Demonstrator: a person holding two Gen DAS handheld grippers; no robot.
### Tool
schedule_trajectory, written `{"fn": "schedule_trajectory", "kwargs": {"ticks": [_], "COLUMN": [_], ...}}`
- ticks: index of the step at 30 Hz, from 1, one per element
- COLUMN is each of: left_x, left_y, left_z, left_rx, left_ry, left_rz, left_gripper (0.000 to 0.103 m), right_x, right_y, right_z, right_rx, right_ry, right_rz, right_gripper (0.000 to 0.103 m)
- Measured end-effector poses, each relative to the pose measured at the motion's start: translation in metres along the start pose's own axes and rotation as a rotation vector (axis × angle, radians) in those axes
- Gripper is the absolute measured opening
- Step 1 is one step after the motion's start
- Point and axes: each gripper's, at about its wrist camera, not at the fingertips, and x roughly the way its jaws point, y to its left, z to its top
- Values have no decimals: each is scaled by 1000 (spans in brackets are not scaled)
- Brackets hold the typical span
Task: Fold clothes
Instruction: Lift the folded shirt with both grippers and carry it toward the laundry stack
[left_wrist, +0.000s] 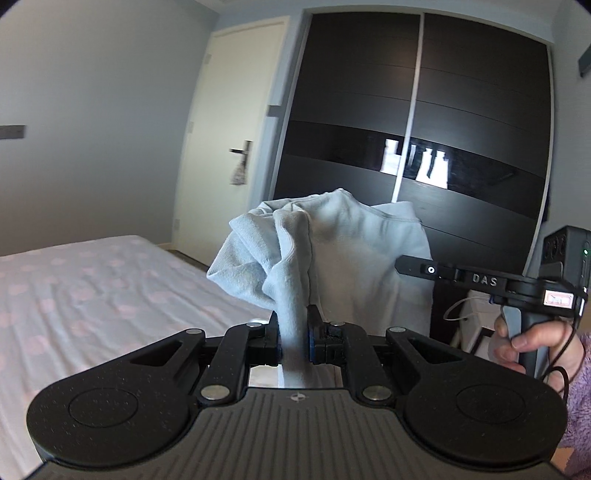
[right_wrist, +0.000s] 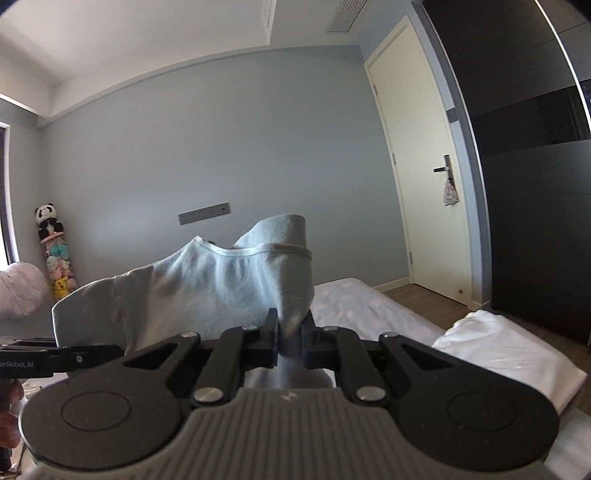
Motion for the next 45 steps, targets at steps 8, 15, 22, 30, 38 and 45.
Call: {"fn": "schedule_trajectory", "kwargs": {"ticks": [8,15,22,30,38,45], "left_x": [78,138,177,220,241,247], "left_y": [-14,6,52,101,130,144], "left_z": [-30,-58,-63,-82,-109,-134], "left_rx": [-64,-120,-172,-219,-282,-319], "left_ry": [76,156,217,300,362,397], "left_rz": [-119,-116,-47,14,29,34], "left_gripper": [10,10,9,9,9,9], "right_x": [4,61,153,262,318,348], "right_y": [-65,-98,-102,-112,-118,-128], "right_z": [1,-20,-37,-62,-112,-137], "right_rx": [-48,-33,-58,-116,-138,-150], "right_ry": [74,188,284,460,605,654], "right_rz": [-144,-182,-149,-93,-129,-164], "right_gripper": [12,12,12,12,12,11]}}
